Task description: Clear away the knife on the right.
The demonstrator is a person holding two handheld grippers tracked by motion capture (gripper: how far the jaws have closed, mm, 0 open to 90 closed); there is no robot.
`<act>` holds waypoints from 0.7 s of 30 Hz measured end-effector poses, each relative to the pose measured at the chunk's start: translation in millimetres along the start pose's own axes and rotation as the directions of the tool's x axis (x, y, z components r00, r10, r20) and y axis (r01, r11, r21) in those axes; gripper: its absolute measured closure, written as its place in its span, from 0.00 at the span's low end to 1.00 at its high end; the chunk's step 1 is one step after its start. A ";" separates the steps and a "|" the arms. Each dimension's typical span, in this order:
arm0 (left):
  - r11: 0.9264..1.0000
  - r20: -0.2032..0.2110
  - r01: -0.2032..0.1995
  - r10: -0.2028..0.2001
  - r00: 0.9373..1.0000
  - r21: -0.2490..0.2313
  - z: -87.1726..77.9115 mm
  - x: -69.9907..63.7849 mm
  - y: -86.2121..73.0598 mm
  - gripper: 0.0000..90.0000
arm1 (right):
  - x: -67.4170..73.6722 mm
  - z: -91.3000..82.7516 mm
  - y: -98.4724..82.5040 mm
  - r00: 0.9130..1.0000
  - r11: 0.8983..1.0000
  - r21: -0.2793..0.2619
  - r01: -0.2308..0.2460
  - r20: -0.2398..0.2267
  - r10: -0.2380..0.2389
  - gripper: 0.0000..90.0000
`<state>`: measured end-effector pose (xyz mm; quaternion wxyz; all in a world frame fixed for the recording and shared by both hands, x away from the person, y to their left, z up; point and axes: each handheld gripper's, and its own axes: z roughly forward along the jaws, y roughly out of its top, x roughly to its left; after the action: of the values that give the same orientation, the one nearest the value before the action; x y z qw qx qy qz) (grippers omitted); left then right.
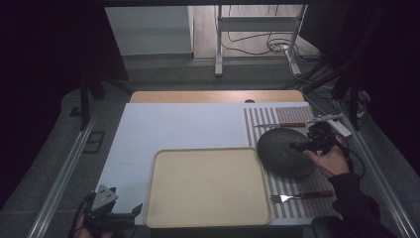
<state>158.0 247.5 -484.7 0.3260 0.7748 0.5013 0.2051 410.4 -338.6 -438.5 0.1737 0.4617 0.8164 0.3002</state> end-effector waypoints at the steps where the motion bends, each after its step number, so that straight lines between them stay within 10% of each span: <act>1: 1.000 0.000 0.000 0.000 1.000 0.000 0.1 0.0 0.0 0.00 | -1.1 1.0 1.1 1.000 1.000 0.002 -0.006 0.000 0.006 0.15; 21: 1.000 0.000 -0.006 0.006 1.000 0.004 0.4 -0.4 0.2 0.01 | -43.5 40.2 33.8 0.998 0.999 0.025 -0.048 0.046 0.047 0.15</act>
<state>158.3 246.9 -484.9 0.3241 0.7769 0.4993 0.2050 477.3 -349.3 -446.7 0.1790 0.4900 0.8048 0.2830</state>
